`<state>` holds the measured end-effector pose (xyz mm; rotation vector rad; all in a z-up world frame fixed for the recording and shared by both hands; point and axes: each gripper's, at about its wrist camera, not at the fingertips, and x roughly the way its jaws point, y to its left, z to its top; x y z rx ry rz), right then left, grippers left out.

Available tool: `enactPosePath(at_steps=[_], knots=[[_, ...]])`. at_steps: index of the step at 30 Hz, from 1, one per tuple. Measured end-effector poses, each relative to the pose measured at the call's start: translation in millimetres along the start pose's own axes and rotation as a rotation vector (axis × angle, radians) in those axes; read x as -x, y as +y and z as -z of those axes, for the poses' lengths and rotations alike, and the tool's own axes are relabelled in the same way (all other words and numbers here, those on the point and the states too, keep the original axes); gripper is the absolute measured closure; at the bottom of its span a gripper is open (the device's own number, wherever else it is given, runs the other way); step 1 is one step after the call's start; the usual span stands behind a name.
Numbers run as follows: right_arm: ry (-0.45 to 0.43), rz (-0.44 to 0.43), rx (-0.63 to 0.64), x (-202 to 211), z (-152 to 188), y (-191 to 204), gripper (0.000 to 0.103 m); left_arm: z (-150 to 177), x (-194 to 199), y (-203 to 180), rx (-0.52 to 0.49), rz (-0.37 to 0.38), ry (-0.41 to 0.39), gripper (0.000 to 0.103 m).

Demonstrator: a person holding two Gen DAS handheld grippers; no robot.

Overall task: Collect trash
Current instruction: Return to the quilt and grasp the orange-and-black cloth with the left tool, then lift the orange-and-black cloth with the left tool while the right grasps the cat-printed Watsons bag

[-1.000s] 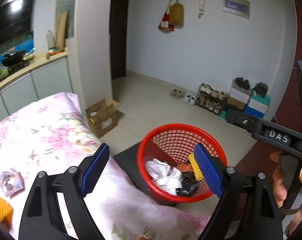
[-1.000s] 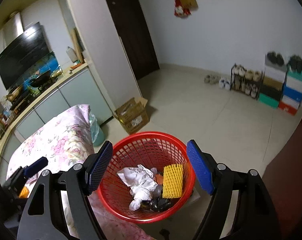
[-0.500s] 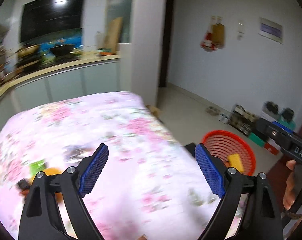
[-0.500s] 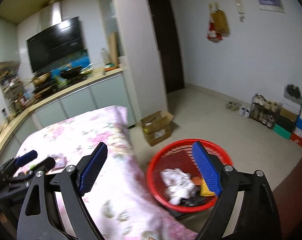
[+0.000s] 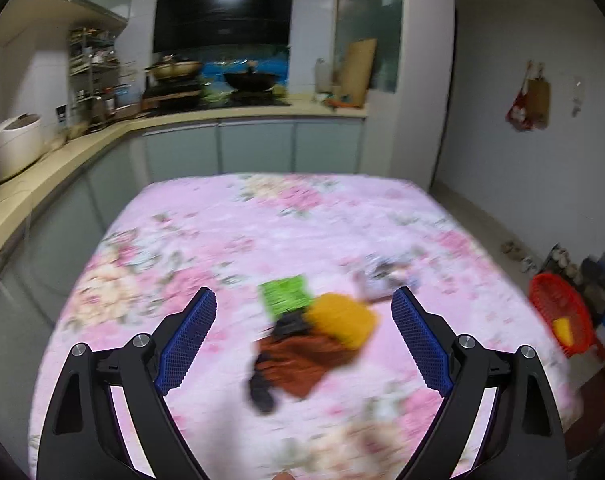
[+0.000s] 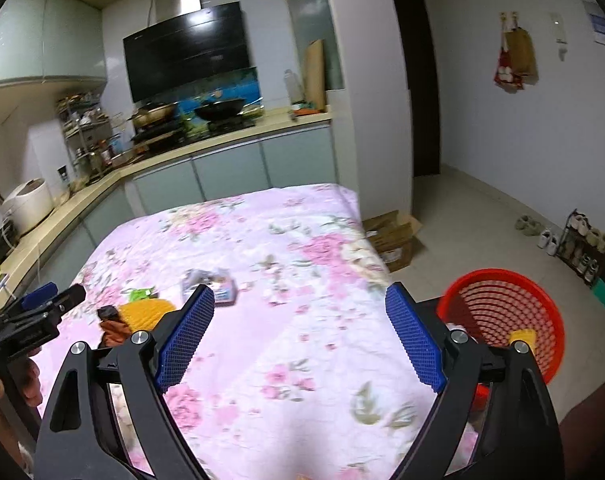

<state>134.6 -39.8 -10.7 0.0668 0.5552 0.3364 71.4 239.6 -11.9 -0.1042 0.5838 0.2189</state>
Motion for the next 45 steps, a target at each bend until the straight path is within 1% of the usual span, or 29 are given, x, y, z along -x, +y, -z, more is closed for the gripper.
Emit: enactPosePath(at_steps=[2, 4, 6, 9, 13, 15, 19, 21, 22, 23, 24, 25, 28, 32, 41, 45], knots=[[0.013, -0.010, 0.016, -3, 2, 9, 0.018, 10, -6, 12, -0.012, -0.022, 0.026, 0.016], [0.026, -0.020, 0.024, -8, 2, 16, 0.018, 20, -16, 22, -0.008, -0.024, 0.064, 0.016], [0.041, -0.026, 0.032, -14, 3, 24, 0.018, 29, -28, 26, -0.002, 0.010, 0.102, 0.016], [0.055, -0.031, 0.045, -24, 0, 33, 0.018, 35, -47, 20, -0.017, 0.075, 0.147, 0.016], [0.062, -0.028, 0.059, -31, -2, 38, 0.018, 37, -72, 14, -0.038, 0.102, 0.191, 0.016], [0.066, -0.022, 0.061, -34, -3, 37, 0.018, 37, -86, 15, -0.022, 0.122, 0.219, 0.016], [0.086, -0.008, 0.057, -46, -4, 33, 0.018, 38, -101, 16, 0.000, 0.150, 0.258, 0.018], [0.095, -0.008, 0.053, -51, -3, 32, 0.018, 40, -105, 15, -0.004, 0.163, 0.277, 0.031], [0.100, -0.010, 0.052, -53, -3, 31, 0.018, 41, -106, 15, -0.002, 0.169, 0.286, 0.043], [0.105, -0.011, 0.052, -56, -2, 32, 0.018, 42, -106, 16, 0.000, 0.176, 0.287, 0.045], [0.109, -0.013, 0.052, -59, -2, 32, 0.018, 41, -106, 15, 0.000, 0.179, 0.284, 0.048], [0.114, -0.016, 0.052, -61, -2, 33, 0.018, 41, -105, 15, -0.003, 0.181, 0.280, 0.057], [0.123, -0.024, 0.055, -66, 0, 36, 0.018, 41, -100, 12, -0.020, 0.176, 0.266, 0.067], [0.128, -0.033, 0.067, -70, 2, 41, 0.018, 39, -86, 15, -0.024, 0.154, 0.234, 0.068], [0.152, -0.054, 0.078, -88, 0, 49, 0.018, 21, -30, 48, 0.058, 0.082, 0.101, 0.068], [0.172, -0.068, 0.082, -106, 1, 57, 0.018, 14, -16, 60, 0.067, 0.018, 0.050, 0.068]])
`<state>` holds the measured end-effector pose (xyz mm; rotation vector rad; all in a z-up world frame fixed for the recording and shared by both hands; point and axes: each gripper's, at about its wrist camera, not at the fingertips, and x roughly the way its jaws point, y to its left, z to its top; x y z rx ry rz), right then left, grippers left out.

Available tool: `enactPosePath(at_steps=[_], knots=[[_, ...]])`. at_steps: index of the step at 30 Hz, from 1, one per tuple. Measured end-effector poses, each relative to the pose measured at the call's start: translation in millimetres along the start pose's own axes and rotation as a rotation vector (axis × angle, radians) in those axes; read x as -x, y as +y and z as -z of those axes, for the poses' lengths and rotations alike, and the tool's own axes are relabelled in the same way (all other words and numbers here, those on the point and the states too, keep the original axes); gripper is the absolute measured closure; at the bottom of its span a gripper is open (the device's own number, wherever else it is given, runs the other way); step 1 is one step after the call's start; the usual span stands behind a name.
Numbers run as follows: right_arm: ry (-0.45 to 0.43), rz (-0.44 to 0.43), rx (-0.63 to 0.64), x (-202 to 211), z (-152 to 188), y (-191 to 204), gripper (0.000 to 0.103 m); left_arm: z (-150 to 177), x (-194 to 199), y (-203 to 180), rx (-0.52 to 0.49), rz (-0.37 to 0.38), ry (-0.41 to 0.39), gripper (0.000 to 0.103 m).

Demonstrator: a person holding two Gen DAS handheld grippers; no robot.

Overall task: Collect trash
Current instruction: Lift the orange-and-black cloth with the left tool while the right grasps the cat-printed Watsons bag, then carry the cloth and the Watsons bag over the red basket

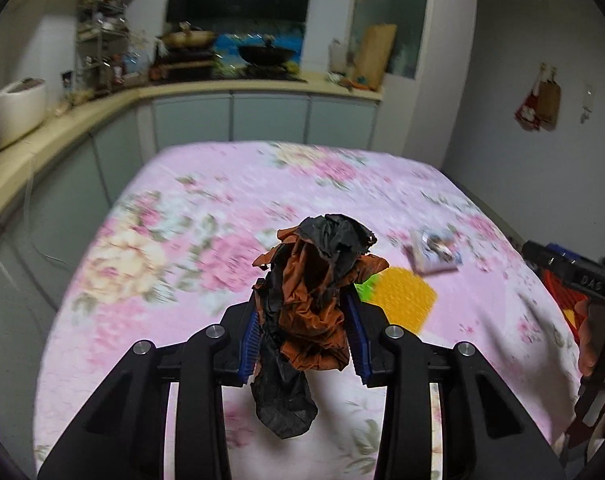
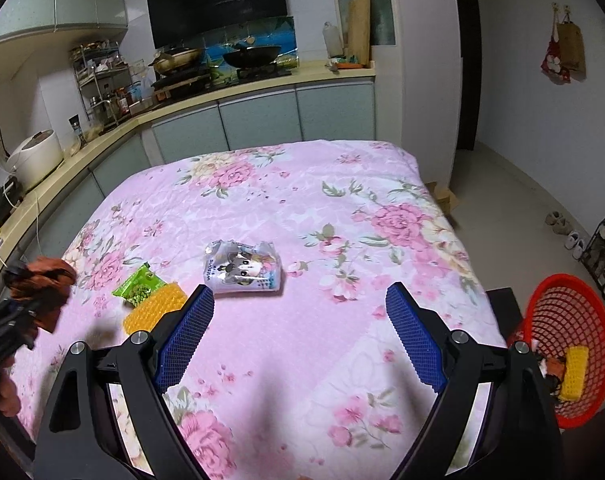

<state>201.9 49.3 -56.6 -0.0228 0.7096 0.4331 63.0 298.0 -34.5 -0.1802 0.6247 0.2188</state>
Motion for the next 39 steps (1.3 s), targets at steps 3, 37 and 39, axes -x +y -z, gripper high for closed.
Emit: enactPosePath(at_steps=[3, 37, 39], knots=[[0.035, -0.016, 0.010, -22, -1, 8, 0.018, -3, 6, 5, 0.007, -0.055, -0.035, 0.068], [0.118, -0.012, 0.149, -115, -17, 54, 0.036, -4, -6, 22, 0.062, -0.127, -0.055, 0.067], [0.095, -0.019, 0.147, -103, -18, 53, 0.036, -5, -3, 20, 0.060, -0.133, -0.061, 0.067]])
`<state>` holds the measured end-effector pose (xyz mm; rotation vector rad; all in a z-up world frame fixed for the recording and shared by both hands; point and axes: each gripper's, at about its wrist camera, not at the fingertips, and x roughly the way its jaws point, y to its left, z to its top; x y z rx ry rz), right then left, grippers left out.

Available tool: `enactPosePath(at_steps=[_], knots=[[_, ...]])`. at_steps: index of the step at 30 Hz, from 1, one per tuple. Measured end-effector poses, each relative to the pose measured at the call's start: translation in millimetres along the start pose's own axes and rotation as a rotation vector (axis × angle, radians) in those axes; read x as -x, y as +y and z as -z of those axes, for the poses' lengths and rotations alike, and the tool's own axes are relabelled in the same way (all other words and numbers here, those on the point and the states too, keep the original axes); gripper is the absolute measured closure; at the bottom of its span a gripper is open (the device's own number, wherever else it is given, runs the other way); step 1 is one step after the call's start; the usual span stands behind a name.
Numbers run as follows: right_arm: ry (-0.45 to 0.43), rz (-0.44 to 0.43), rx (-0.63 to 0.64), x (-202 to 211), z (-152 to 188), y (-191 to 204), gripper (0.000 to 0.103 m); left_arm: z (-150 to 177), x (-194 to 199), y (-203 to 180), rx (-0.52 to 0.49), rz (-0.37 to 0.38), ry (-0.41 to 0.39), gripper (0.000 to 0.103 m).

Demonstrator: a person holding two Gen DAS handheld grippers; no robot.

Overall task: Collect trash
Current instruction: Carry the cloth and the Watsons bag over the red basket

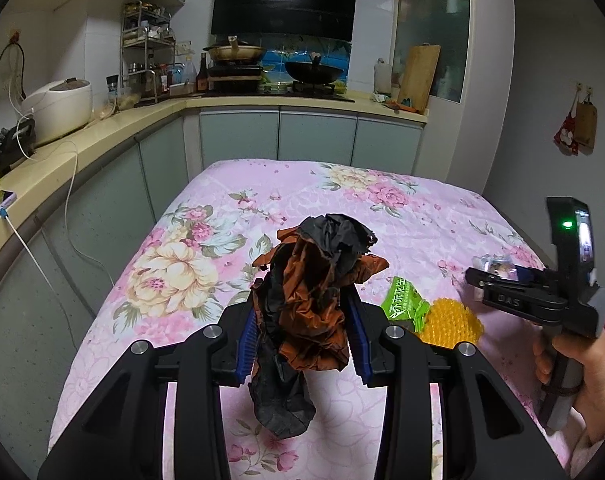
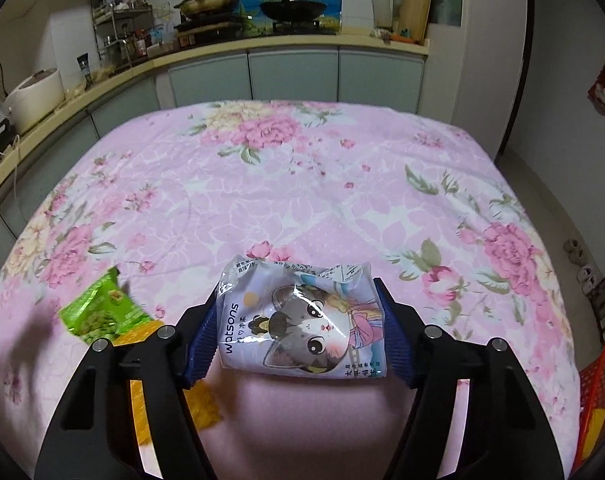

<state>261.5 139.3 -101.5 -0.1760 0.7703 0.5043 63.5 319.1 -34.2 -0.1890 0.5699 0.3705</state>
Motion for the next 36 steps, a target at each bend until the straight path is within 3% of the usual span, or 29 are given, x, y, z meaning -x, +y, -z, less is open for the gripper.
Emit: enactPosePath(at_steps=[9, 22, 36], knots=[[-0.127, -0.030, -0.023, 75, 3, -8, 0.036, -11, 22, -14, -0.004, 0.000, -0.058, 0.067], [-0.301, -0.070, -0.080, 192, 6, -32, 0.036, -37, 59, -53, -0.045, 0.061, -0.156, 0.067], [-0.392, 0.036, -0.162, 256, 22, -87, 0.036, -53, 74, -123, -0.130, 0.196, -0.202, 0.067]])
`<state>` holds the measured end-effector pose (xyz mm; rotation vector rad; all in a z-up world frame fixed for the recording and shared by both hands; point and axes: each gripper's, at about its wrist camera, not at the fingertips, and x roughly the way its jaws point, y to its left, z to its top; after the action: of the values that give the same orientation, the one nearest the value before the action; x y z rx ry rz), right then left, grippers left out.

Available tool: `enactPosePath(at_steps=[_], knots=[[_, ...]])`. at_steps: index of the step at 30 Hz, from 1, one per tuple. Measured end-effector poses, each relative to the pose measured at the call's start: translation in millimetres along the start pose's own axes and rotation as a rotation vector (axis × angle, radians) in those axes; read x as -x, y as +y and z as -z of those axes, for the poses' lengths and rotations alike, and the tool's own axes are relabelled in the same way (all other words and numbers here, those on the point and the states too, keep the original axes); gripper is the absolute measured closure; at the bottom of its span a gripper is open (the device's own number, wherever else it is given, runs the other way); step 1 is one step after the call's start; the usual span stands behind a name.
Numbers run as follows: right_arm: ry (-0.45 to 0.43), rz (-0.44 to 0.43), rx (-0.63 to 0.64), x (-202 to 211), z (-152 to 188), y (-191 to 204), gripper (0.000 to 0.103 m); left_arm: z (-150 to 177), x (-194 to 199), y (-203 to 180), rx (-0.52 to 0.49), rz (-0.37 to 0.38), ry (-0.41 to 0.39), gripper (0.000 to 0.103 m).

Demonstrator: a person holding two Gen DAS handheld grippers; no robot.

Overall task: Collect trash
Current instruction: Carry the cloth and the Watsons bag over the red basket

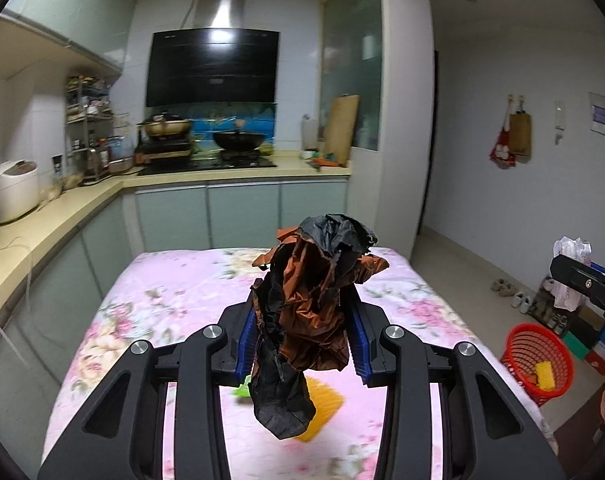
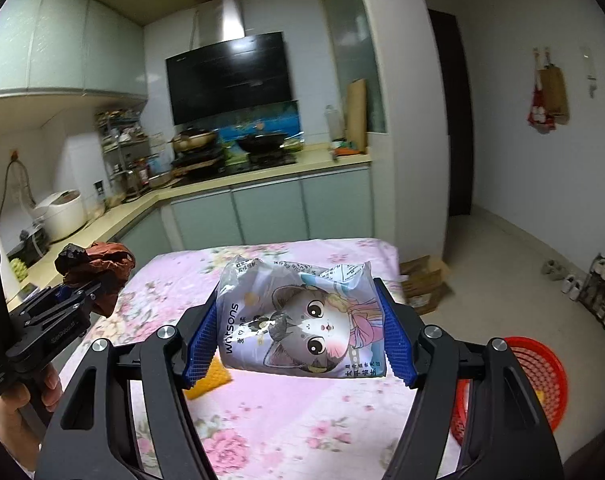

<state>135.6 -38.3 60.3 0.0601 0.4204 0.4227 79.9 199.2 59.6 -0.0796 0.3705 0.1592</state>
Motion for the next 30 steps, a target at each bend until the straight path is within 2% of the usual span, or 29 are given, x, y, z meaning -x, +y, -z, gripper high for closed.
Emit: enactPosePath(at_steps=[22, 30], knots=[[-0.021, 0.262, -0.134, 46, 18, -103, 0.036, 8, -28, -137, -0.108, 0.305, 0.052, 0.067], [-0.011, 0.373, -0.176, 55, 25, -147, 0.036, 17, -51, -191, -0.151, 0.420, 0.116, 0.067]])
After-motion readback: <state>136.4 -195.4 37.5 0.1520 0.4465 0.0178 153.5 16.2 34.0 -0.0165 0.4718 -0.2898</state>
